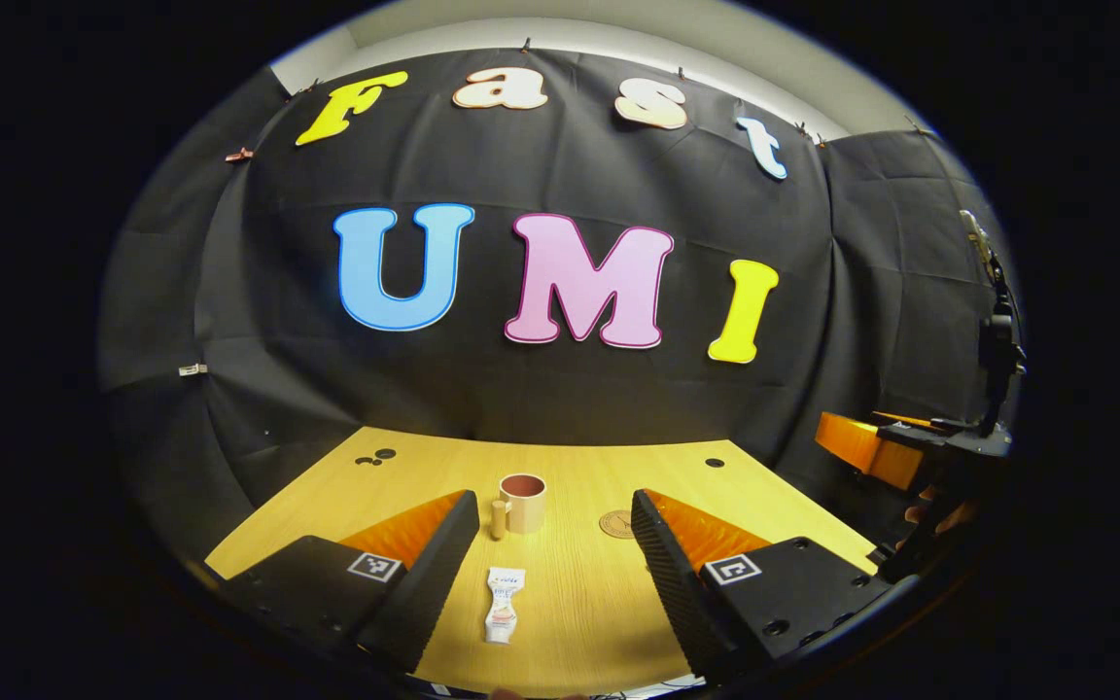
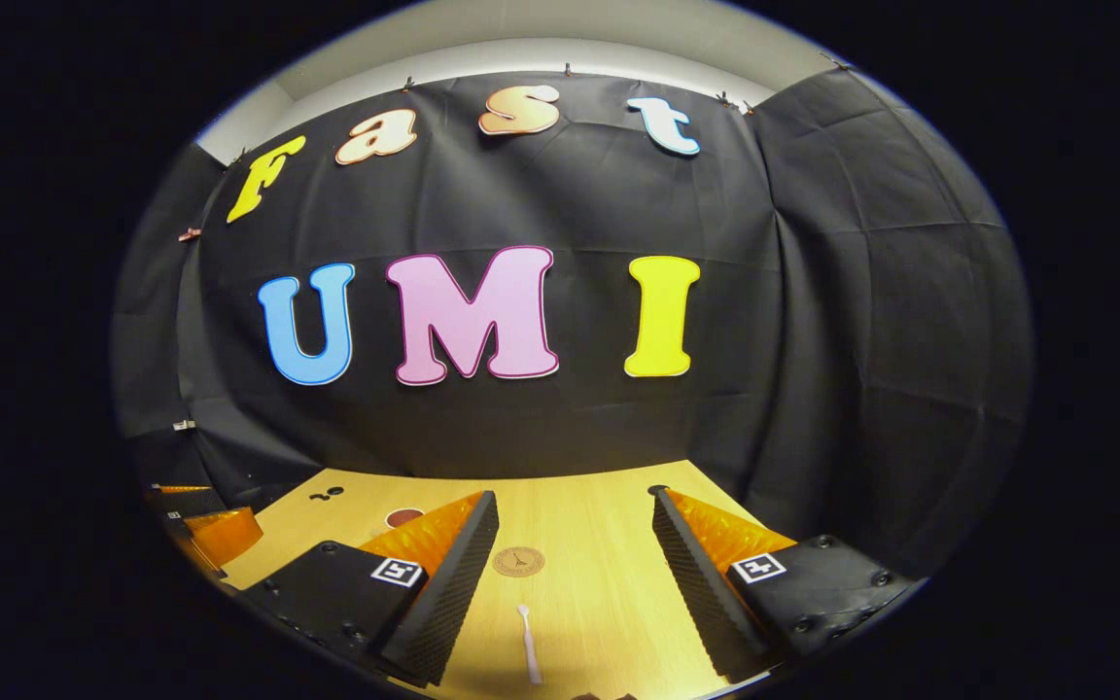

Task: Put the toothbrush and toothpaste on the desktop into the cup, then pick up the cup and place it on the coaster on the desktop.

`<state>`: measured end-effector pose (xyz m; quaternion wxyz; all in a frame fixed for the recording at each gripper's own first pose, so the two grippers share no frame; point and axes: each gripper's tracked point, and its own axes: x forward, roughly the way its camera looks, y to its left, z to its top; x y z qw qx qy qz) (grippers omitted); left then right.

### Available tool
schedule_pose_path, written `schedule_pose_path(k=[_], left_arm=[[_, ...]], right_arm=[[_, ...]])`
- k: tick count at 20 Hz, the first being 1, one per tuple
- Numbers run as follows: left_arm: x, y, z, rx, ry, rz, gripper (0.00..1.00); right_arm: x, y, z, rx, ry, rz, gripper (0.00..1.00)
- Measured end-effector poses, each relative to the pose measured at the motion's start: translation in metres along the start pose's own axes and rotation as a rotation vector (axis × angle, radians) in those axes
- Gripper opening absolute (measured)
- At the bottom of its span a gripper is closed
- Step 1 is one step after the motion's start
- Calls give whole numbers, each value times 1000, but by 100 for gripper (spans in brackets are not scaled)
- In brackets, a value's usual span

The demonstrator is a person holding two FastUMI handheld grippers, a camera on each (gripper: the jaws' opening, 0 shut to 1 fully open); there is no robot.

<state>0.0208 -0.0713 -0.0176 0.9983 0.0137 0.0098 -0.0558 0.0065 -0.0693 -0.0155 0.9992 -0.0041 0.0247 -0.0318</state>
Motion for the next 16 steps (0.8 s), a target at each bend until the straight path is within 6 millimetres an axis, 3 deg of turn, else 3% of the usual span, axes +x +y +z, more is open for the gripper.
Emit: schedule_pose_path(k=[7,13,16], left_arm=[[7,-4,-11,-27,38,0,98],[33,16,-27,2,72,39,98],[49,30,-46,-16,118,75,98]], right_arm=[[5,-4,-7,-3,24,25,98],[24,4,-10,7,33,75,98],[37,10,-12,15,48,106,98]])
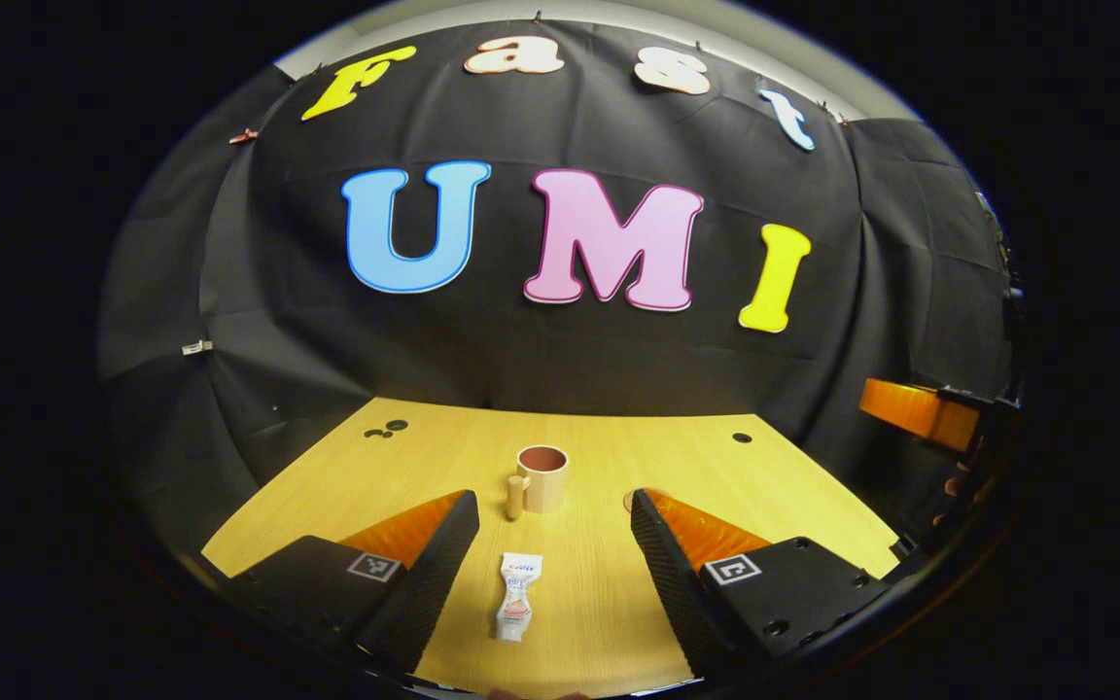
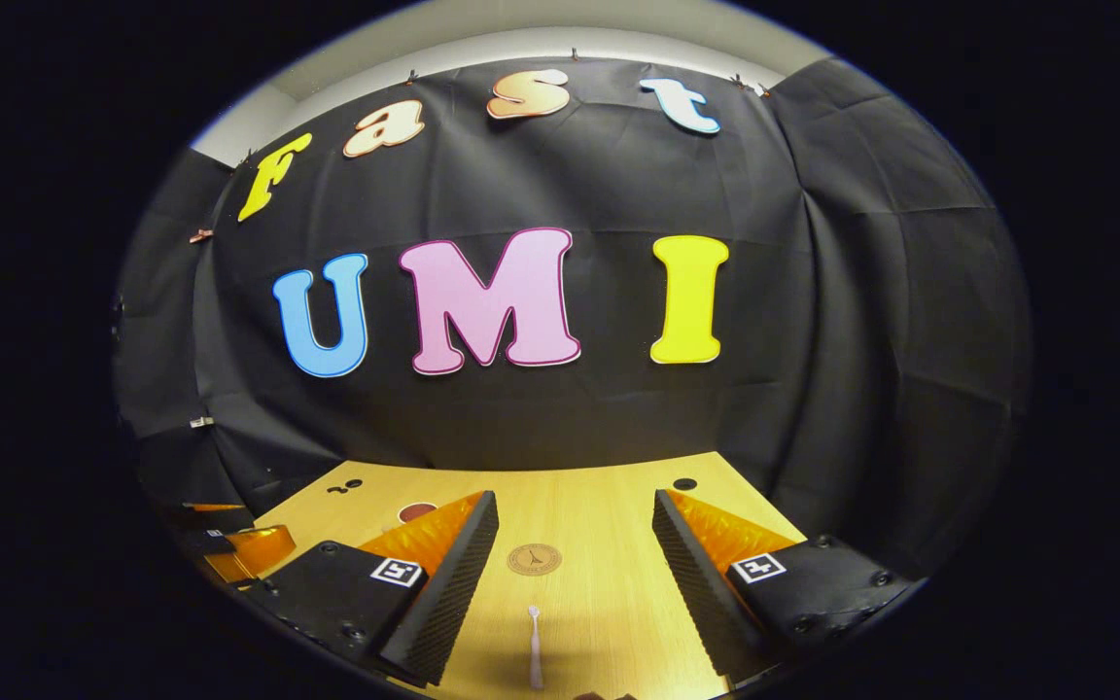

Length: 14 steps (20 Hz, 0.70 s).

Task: Put the toothbrush and toothpaste on the desktop into the cup, then pick up the cup and place it on the coaster on the desktop.

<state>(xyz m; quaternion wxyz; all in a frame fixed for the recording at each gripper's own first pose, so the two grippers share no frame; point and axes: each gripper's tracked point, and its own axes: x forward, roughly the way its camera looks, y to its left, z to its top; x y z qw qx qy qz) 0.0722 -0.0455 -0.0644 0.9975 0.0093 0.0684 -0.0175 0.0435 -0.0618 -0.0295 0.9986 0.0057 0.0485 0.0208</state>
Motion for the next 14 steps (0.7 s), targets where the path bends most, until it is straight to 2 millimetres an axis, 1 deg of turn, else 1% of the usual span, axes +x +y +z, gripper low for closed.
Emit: schedule_pose_path(k=[2,4,8,11,14], left_arm=[[12,8,-20,-26,51,20,98],[25,15,-47,-48,116,38,97],[47,31,-96,-73,220,81,98],[62,37,-121,-28,274,92,98],[84,37,-151,4,332,99,98]], right_arm=[[9,5,2,3,-1,26,98],[18,6,-1,3,3,47,98],[32,3,-16,0,50,66,98],[41,-1,-26,-17,75,75,98],[49,-7,-38,-20,101,79,98]])
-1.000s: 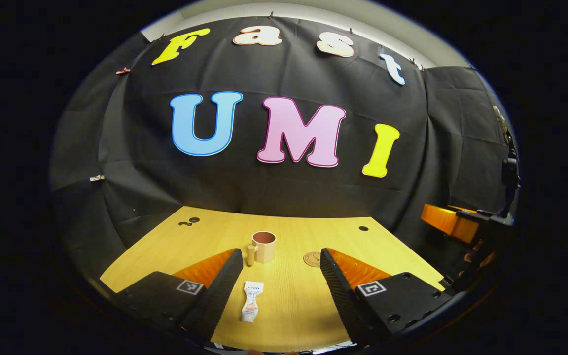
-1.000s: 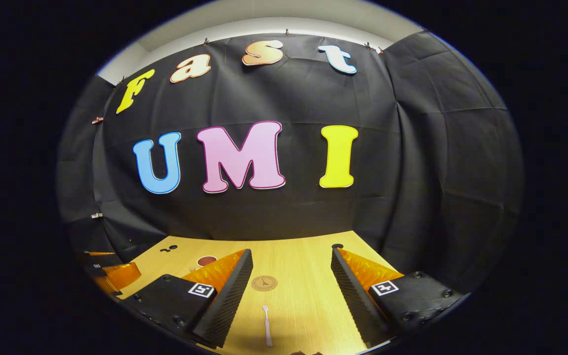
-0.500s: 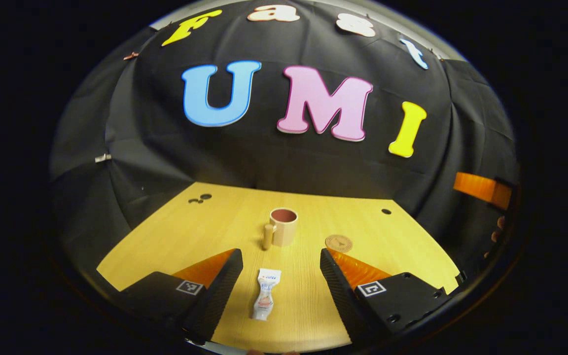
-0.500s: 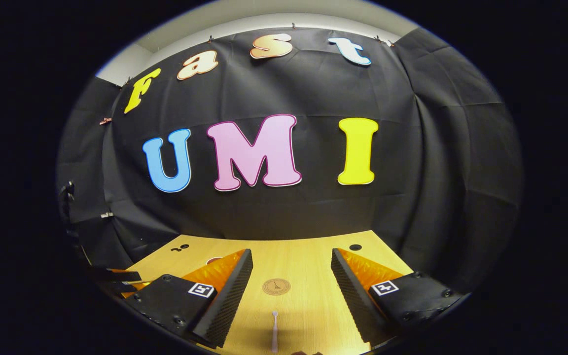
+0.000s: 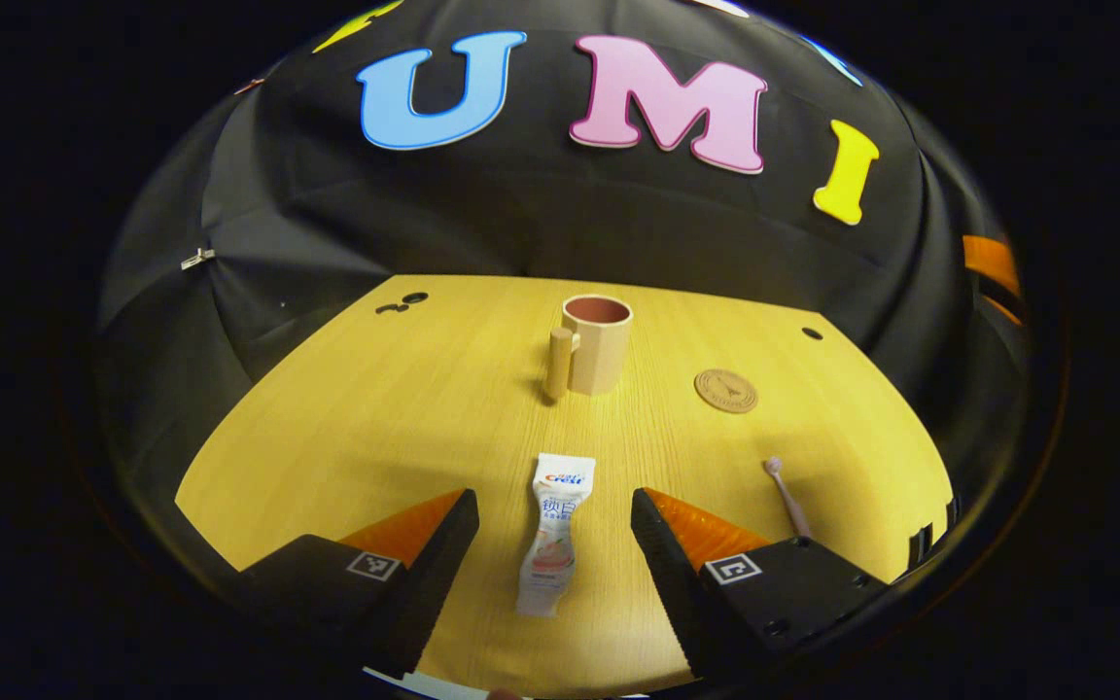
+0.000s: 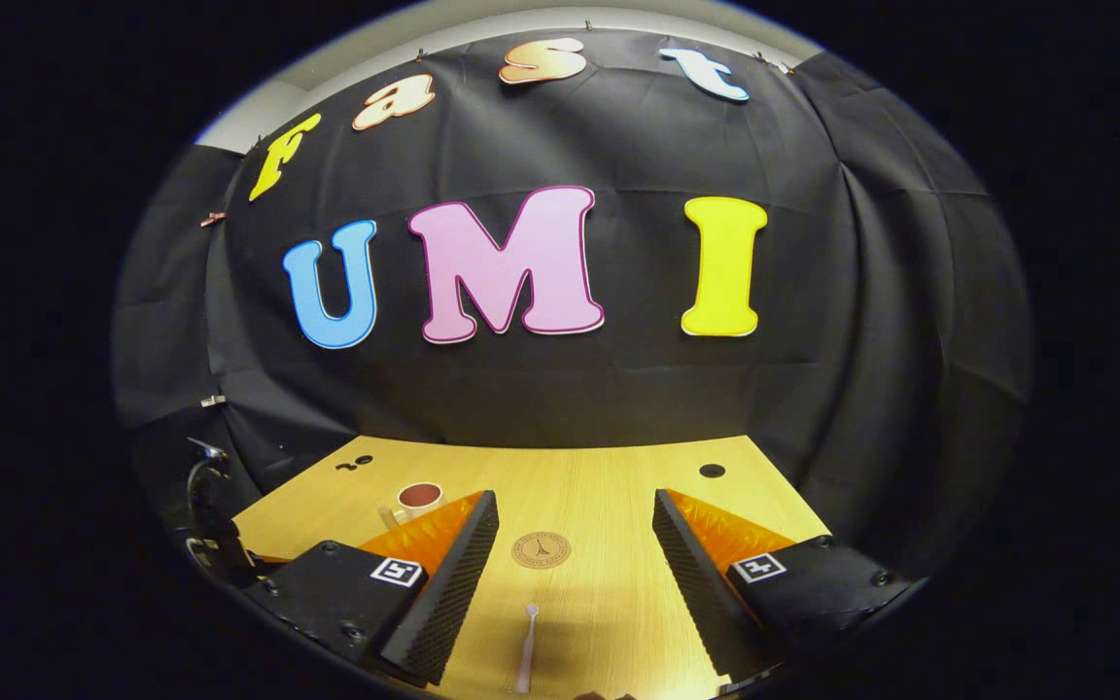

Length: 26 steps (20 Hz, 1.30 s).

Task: Put the toothbrush and toothpaste on the desktop into the cup, then pick up the cup and place it on the coaster on the desktop.

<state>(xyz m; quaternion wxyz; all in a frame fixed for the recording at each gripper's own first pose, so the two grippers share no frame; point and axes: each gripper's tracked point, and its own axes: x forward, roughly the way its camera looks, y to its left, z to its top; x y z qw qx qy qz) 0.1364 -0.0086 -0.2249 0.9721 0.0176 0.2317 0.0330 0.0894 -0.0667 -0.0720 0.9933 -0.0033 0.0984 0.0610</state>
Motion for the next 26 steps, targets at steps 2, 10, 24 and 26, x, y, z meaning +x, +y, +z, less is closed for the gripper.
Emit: schedule_pose_path(k=[2,10,24,26], left_arm=[[17,-2,-12,25,43,3,98],[63,-2,-48,46,200,3,96],[67,-10,-52,110,230,-15,35],[68,-12,-52,109,240,-18,30]], right_arm=[[7,-4,-9,11,24,-3,98],[16,-8,-41,32,96,-2,98],[20,3,-99,55,227,64,98],[20,6,-106,36,243,79,98]])
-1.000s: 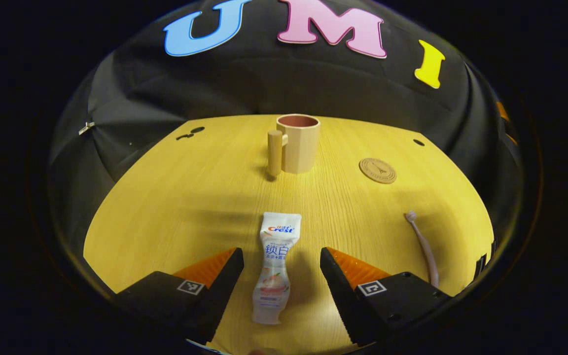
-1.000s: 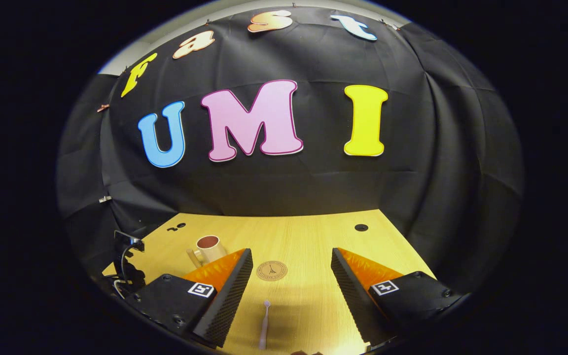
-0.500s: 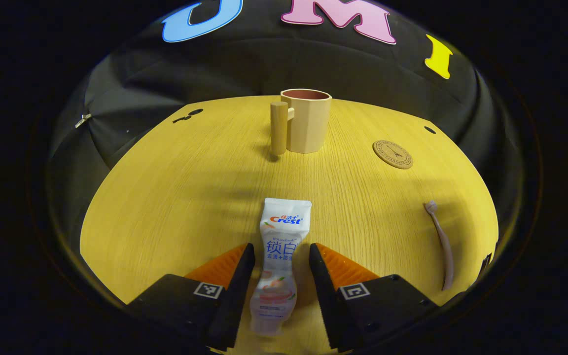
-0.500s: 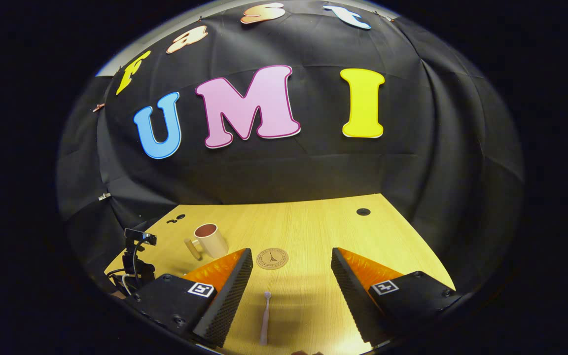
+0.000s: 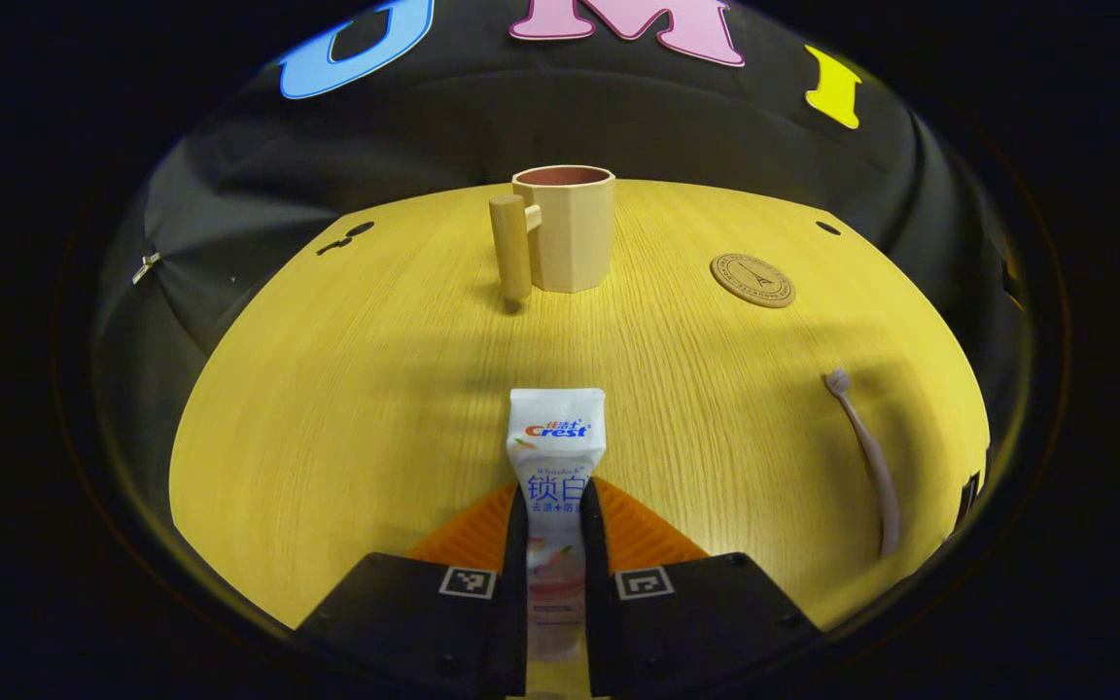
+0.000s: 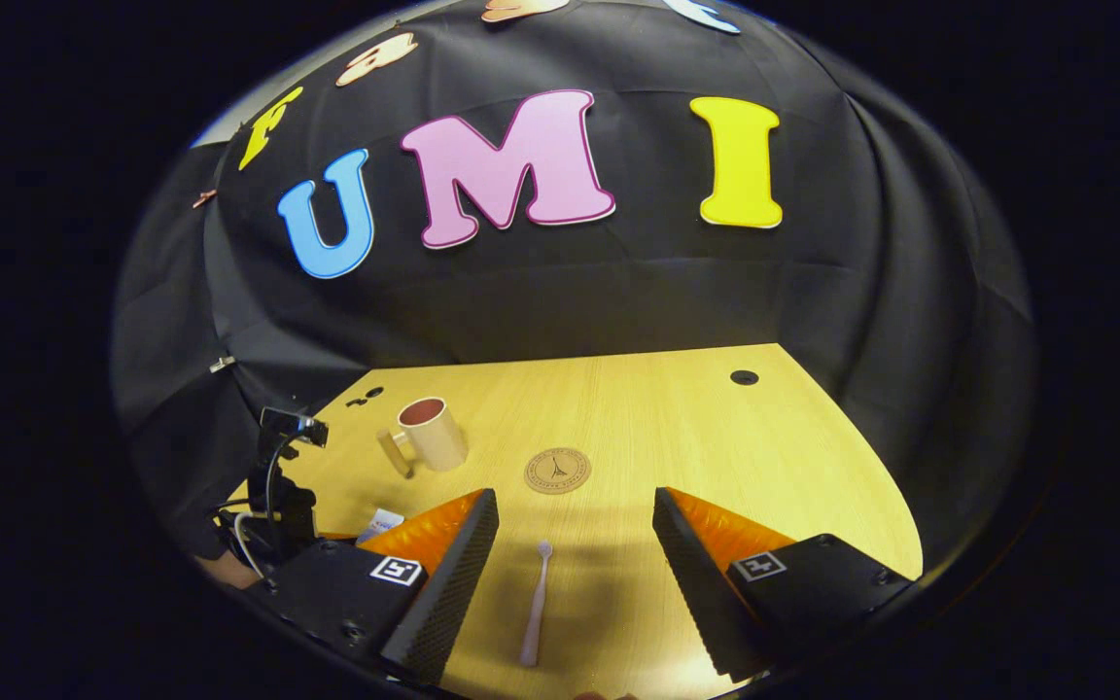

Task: Put the toothbrush and toothpaste on the desktop into the cup, then pick up the cup and place it on the coaster on the desktop.

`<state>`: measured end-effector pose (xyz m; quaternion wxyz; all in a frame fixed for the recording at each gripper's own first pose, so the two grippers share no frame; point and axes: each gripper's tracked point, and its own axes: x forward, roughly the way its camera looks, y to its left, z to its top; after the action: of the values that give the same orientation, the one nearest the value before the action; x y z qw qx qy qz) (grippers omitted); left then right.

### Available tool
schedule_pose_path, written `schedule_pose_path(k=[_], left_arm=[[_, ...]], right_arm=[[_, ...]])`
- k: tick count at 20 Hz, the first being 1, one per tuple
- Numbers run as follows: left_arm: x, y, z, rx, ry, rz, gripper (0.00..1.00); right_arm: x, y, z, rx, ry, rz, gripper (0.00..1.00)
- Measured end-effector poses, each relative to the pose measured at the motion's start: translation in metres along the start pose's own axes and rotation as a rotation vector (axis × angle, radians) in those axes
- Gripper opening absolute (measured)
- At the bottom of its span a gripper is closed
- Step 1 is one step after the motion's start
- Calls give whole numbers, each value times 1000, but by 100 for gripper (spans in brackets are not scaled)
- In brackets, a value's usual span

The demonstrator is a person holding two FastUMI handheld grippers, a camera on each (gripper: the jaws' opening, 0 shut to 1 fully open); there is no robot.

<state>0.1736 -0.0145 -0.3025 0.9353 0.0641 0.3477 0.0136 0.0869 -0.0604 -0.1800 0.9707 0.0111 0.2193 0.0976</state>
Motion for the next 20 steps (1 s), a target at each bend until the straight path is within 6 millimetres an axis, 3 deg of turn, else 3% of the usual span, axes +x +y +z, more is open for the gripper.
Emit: schedule_pose_path(k=[8,10,11,15,20], left_arm=[[-2,-1,1,-35,-17,-42,21],[-8,-5,0,-66,-25,-68,24],[-14,-5,0,-70,-33,-71,20],[-43,-5,4,-82,-68,-88,20],[-100,-2,13,-107,-151,-98,20]], right_arm=[[22,11,-42,-32,125,-11,99],[27,15,-52,-45,152,-10,98],[30,18,-57,-48,165,-7,99],[42,24,-81,-32,243,-6,99],[59,26,-115,-63,330,-30,99]])
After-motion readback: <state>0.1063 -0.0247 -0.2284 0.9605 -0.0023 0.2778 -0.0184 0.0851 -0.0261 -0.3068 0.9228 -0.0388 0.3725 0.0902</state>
